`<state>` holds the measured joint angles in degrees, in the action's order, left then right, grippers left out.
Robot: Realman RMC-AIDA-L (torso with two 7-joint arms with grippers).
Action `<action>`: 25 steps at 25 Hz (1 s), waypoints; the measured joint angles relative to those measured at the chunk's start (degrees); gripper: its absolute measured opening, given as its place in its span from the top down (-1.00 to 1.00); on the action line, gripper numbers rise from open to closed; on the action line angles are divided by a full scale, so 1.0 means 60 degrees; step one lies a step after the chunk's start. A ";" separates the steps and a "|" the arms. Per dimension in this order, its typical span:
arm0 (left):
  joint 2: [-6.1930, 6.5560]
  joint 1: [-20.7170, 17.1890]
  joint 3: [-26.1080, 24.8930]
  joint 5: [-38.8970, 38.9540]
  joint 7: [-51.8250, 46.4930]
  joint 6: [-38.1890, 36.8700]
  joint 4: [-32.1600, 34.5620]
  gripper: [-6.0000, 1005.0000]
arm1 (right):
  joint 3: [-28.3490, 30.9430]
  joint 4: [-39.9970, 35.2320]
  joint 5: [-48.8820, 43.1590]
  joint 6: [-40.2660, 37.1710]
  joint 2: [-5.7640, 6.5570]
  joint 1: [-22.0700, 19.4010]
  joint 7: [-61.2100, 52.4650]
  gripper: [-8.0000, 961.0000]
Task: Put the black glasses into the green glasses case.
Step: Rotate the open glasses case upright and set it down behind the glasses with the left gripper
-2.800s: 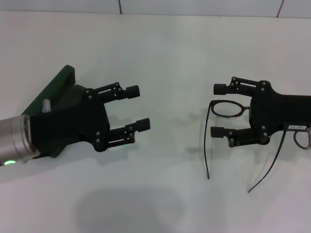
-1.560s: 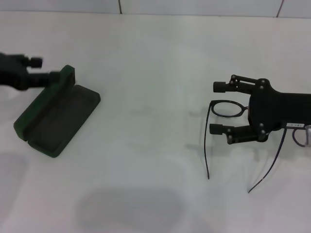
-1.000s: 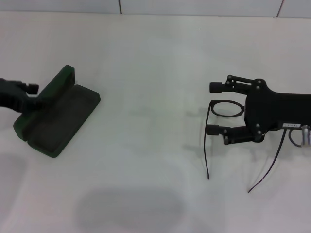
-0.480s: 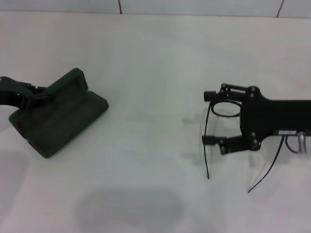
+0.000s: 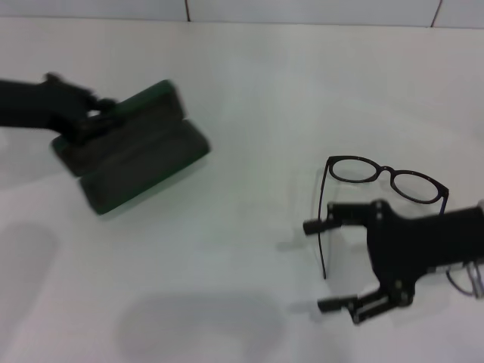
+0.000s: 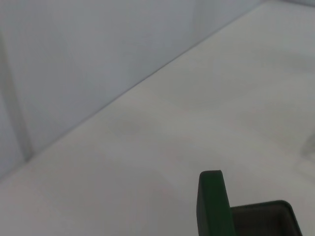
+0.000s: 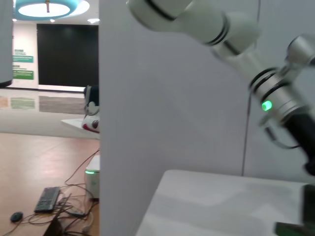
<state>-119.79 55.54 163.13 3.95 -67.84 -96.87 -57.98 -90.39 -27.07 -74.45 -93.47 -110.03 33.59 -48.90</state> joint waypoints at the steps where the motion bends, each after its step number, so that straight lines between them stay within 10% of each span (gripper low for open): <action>1: 0.0008 0.0149 0.0000 -0.0014 0.0399 -0.0022 0.0153 0.60 | 0.0002 0.0002 -0.0124 -0.0008 -0.0063 -0.0078 0.0009 -0.84; 8: 0.0047 0.1184 0.0000 -0.0398 0.2657 0.0646 0.1502 0.60 | 0.0022 -0.0046 -0.0254 -0.0021 -0.0115 -0.0535 0.0093 -0.84; 25: -0.0030 0.2906 -0.0017 -0.2684 0.2160 0.3759 0.4934 0.58 | 0.0327 0.0019 -0.0264 -0.0116 0.0051 -0.1001 0.0197 -0.84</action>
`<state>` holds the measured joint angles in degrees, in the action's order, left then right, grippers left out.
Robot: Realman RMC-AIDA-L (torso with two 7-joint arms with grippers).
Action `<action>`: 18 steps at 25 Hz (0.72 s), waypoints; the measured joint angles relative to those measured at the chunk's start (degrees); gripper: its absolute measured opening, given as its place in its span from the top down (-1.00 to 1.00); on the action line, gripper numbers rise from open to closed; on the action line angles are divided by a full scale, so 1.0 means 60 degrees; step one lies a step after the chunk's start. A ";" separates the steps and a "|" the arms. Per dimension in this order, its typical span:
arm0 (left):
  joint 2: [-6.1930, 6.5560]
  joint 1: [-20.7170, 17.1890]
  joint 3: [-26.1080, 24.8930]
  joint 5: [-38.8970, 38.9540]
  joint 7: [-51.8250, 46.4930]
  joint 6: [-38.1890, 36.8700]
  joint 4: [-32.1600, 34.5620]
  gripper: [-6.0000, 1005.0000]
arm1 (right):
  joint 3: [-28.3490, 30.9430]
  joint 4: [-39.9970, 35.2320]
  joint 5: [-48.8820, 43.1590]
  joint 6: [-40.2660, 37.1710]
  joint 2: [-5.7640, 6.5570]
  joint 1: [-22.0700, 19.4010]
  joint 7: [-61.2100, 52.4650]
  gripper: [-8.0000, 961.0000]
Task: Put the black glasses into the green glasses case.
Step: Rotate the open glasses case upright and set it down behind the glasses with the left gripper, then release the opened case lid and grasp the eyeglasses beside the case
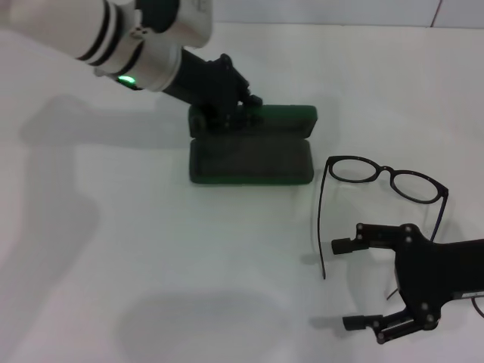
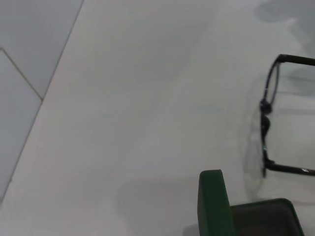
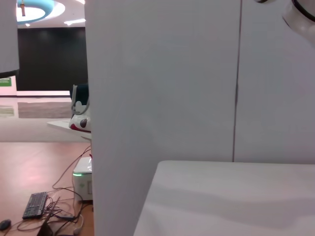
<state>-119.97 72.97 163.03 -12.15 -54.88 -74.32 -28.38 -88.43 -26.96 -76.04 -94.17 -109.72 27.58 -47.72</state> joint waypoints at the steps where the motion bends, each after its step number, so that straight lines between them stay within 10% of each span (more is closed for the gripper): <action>1: -0.0012 0.0050 0.0000 -0.0007 -0.0190 0.0180 0.0117 0.58 | 0.0054 0.0012 -0.0004 -0.0004 0.0014 -0.0015 -0.0003 -0.84; 11: 0.0053 0.0332 0.0002 -0.0675 -0.0870 -0.0217 0.0218 0.32 | 0.0507 -0.0031 -0.0001 -0.0091 0.0059 -0.0144 -0.0040 -0.83; 18: 0.0104 -0.1110 -0.0005 0.4074 0.0141 -0.2322 -0.0076 0.04 | 0.3059 -0.0573 -0.0297 -0.0128 -0.0087 -0.0093 -0.0951 -0.82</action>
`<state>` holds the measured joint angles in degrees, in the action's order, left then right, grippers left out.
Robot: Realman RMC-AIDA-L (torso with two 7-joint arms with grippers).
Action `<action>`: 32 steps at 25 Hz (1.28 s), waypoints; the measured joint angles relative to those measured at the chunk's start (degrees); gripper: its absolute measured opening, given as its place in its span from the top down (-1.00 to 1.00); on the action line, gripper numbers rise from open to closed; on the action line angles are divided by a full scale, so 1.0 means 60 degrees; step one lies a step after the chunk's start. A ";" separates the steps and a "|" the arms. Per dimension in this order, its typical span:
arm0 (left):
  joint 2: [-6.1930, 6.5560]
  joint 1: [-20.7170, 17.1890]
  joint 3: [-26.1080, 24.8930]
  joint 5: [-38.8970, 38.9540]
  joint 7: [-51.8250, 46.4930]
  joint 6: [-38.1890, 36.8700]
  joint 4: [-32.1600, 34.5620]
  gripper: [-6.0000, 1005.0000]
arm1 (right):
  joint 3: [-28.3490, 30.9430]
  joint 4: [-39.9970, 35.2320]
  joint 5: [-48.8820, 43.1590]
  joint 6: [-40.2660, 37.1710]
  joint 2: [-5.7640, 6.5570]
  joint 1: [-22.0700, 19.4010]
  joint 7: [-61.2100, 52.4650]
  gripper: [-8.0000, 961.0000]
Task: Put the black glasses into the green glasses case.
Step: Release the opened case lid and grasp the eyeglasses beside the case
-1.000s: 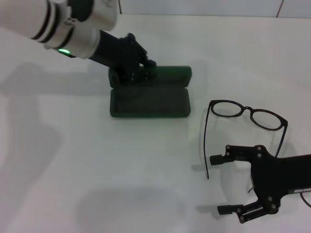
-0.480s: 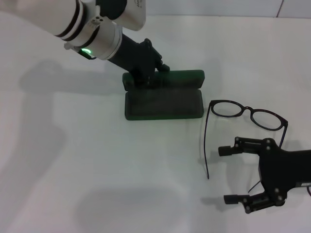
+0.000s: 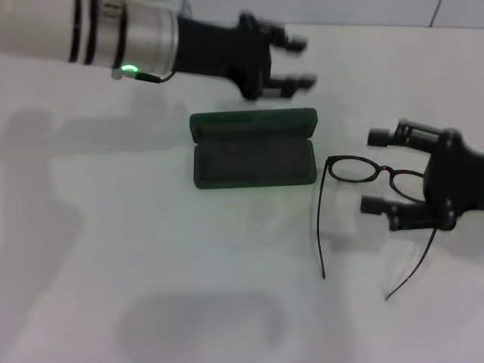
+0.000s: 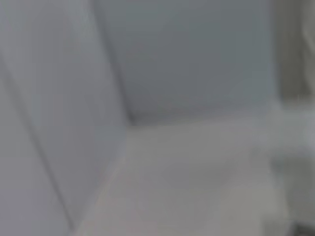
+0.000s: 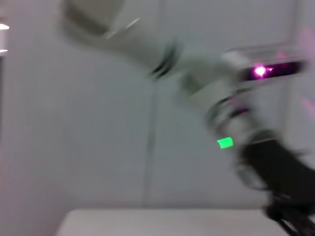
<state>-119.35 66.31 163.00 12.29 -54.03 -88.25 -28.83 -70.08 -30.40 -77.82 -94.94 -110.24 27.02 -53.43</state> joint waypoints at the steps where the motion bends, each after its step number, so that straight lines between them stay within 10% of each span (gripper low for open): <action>1: -0.0032 -0.0640 -0.0006 0.1147 -0.0141 -0.0163 0.0241 -0.01 | 0.0106 -0.0385 -0.0258 0.0134 0.0066 0.0036 -0.0570 -0.82; 11: -0.0037 -0.3209 -0.0010 0.4251 -0.0630 -0.0166 0.2078 -0.10 | 0.0375 -0.6180 -0.6602 0.1539 0.0217 0.1237 -0.8240 -0.81; 14: -0.0037 -0.3518 -0.0014 0.4454 -0.0643 -0.0147 0.2377 -0.10 | 0.0333 -0.6274 -0.8641 0.0932 0.0102 0.2098 -0.9512 -0.81; 20: -0.0009 -0.3796 -0.0010 0.4554 -0.0637 -0.0172 0.2455 -0.09 | -0.0083 -0.6115 -1.1201 0.0851 -0.0901 0.2883 -0.9892 -0.70; 32: -0.0049 -0.3836 -0.0008 0.4523 -0.0591 -0.0175 0.2513 -0.09 | -0.2266 -0.5629 -1.1397 0.2448 -0.0975 0.2713 -1.0416 -0.28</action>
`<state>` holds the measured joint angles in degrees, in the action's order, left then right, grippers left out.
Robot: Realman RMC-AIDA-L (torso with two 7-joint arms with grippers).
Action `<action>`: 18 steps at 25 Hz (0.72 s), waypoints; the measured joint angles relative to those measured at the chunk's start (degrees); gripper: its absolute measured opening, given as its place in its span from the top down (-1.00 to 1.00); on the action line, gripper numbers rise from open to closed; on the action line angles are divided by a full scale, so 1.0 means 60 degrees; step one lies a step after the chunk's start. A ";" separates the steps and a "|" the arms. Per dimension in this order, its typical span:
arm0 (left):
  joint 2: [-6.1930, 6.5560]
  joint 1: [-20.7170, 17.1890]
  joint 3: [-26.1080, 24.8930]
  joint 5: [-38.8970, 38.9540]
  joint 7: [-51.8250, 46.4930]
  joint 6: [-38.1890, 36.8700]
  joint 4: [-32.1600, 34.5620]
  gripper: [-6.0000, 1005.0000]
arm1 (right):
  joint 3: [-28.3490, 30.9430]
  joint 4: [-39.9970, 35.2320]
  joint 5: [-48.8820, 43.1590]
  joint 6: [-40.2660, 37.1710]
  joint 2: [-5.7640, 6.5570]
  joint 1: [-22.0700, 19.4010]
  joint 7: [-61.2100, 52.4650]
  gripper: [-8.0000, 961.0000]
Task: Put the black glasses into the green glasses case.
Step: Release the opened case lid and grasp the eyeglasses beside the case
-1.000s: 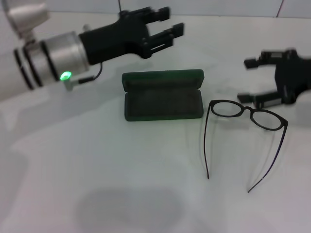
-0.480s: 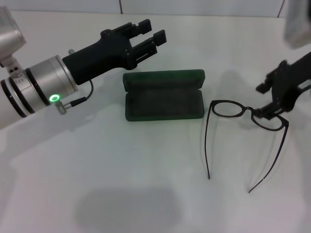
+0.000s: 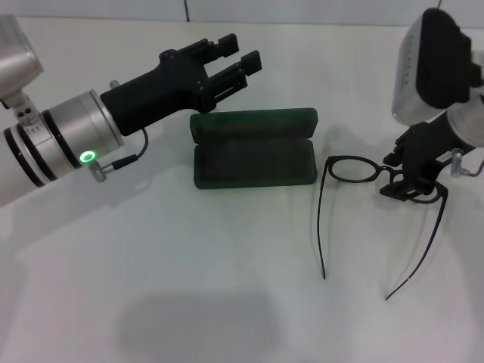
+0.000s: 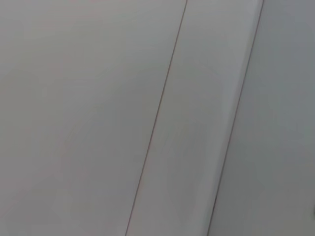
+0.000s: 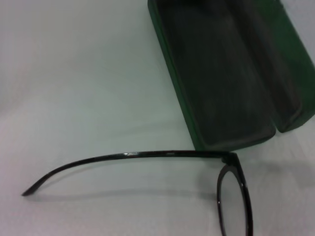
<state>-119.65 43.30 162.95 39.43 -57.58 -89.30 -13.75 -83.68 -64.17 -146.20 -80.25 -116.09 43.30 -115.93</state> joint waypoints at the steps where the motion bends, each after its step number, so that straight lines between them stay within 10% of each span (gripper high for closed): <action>1: -0.0001 -0.0001 0.0000 0.0006 0.0000 0.0006 0.0005 -0.09 | -0.0073 0.0114 0.0017 0.0164 -0.0005 0.0015 0.0000 -0.26; 18: -0.0009 -0.0053 0.0000 0.0035 0.0165 0.0086 0.0126 -0.08 | -0.0541 0.0544 0.0435 0.0929 0.0020 0.0036 0.0045 0.51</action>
<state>-119.70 42.98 162.95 39.64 -56.59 -88.79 -12.99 -86.92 -60.91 -143.60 -74.67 -115.97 43.51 -115.66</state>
